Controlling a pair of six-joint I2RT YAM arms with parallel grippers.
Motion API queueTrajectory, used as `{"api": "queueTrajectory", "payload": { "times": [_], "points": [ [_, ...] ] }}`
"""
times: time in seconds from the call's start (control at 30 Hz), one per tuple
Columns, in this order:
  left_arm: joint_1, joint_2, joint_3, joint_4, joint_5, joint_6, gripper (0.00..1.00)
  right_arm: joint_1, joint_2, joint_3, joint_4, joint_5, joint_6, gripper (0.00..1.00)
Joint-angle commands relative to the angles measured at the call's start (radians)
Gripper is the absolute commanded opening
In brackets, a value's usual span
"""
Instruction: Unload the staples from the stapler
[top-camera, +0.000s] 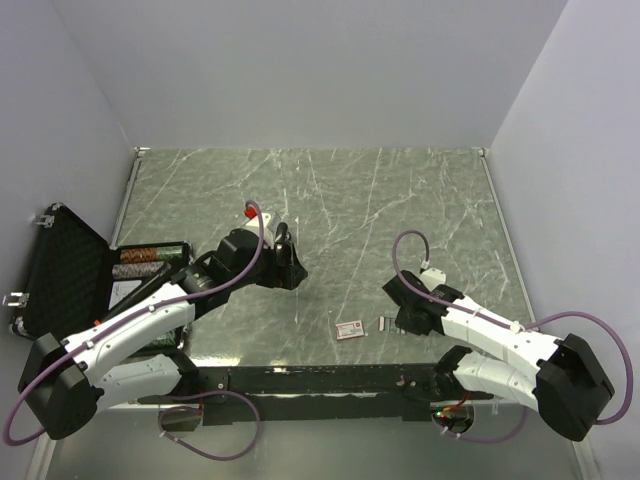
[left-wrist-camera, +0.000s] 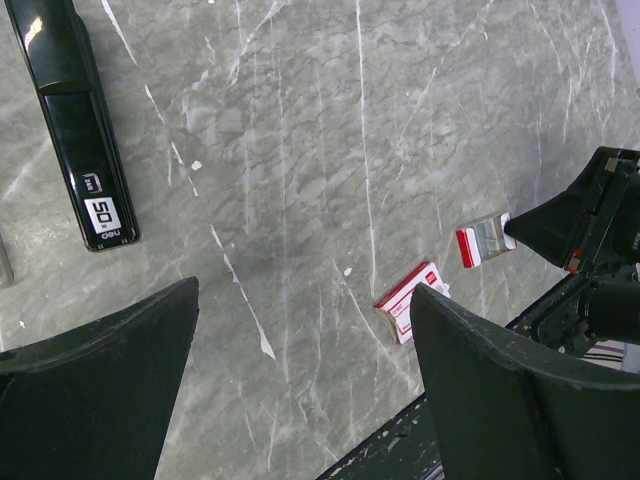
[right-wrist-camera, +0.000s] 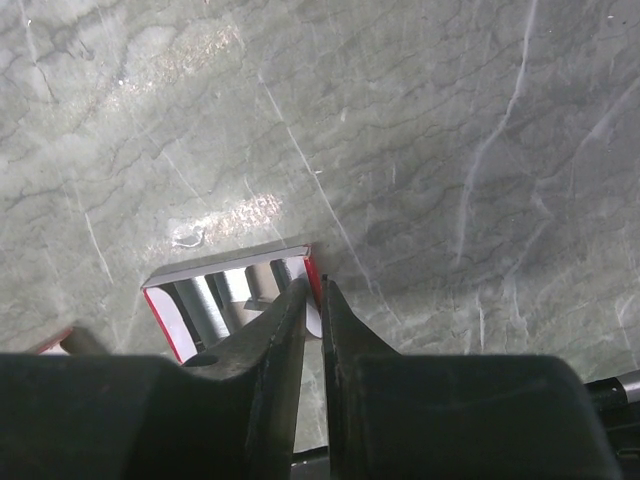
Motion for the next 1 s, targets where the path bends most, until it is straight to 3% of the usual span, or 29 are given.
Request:
{"api": "queueTrajectory", "payload": {
  "times": [0.0,0.47,0.97],
  "points": [
    [-0.005,-0.001,0.0,0.039,-0.007,-0.011,0.91,-0.004,-0.006,-0.007,0.008,-0.002,-0.006,0.18],
    [-0.005,0.001,-0.025,0.059,-0.007,-0.014,0.91,0.002,0.047,0.016,0.019,0.001,-0.032,0.17],
    [-0.011,0.019,-0.068,0.099,0.013,-0.045,0.91,0.002,0.098,0.061,0.042,-0.005,-0.097,0.0]
  ]
}}
